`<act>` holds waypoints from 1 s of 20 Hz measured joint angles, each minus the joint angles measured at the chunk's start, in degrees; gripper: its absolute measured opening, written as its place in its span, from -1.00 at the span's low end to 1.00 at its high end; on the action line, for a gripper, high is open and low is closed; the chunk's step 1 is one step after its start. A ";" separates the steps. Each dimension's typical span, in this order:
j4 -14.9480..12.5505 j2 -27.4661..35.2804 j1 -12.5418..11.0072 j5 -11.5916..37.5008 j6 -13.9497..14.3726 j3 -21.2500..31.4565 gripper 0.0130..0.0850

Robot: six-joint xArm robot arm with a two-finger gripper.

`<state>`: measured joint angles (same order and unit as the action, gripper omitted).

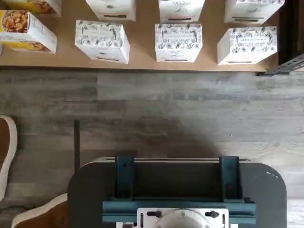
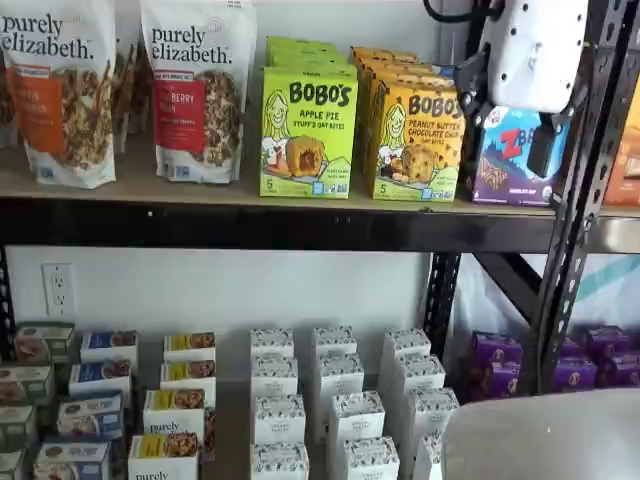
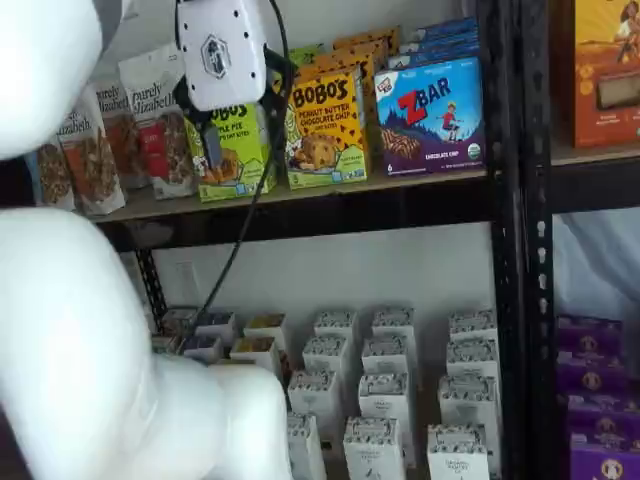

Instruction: Pick up the orange box on the top shelf, the fifth box from the left

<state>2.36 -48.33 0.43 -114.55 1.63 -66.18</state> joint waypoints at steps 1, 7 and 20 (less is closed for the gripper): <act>-0.37 -0.41 0.32 0.69 0.19 0.39 1.00; -2.10 -2.08 1.76 3.68 0.95 1.86 1.00; -3.81 -0.21 5.13 8.41 3.87 2.09 1.00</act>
<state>-1.45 -48.54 5.56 -106.13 5.50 -64.08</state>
